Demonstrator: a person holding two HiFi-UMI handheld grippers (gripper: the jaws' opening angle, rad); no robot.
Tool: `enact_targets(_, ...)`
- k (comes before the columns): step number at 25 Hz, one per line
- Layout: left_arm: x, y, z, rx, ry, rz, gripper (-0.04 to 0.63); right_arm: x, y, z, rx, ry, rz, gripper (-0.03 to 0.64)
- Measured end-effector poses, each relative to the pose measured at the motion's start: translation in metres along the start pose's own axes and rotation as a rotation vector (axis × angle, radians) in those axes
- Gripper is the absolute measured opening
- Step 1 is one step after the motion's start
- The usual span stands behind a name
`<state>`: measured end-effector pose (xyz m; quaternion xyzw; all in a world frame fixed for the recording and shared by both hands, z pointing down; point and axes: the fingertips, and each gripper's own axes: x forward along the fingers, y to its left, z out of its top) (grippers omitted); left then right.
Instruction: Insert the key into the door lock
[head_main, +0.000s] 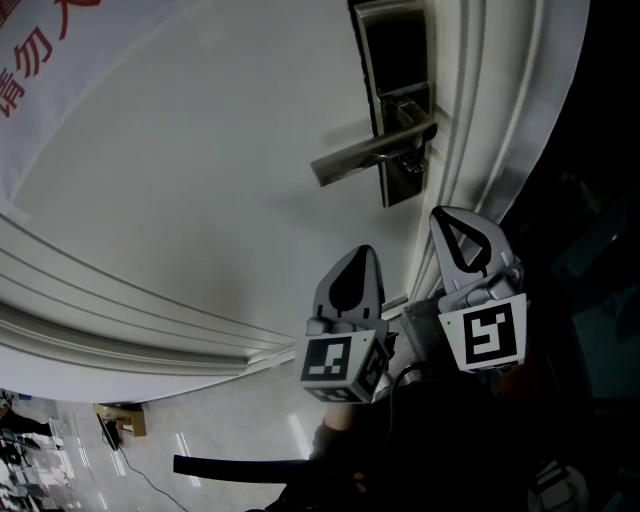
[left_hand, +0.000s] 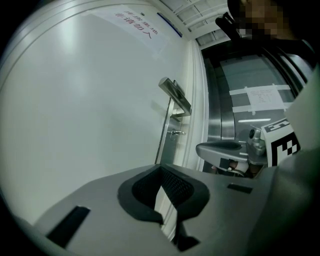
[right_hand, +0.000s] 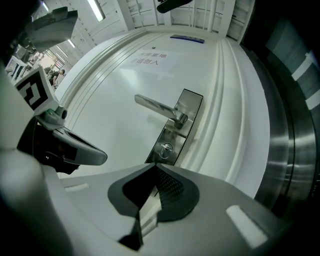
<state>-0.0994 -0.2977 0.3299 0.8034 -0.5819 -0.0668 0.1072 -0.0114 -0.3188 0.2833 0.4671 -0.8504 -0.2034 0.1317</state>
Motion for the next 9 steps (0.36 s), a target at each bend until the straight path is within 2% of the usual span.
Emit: enact_targets(9, 0.0, 0.001, 0.0014, 0.001, -0.005, 0.002, 0.0, 0.0001, -0.0011, 0.0026, -0.005, -0.007, -0.003, 0.0)
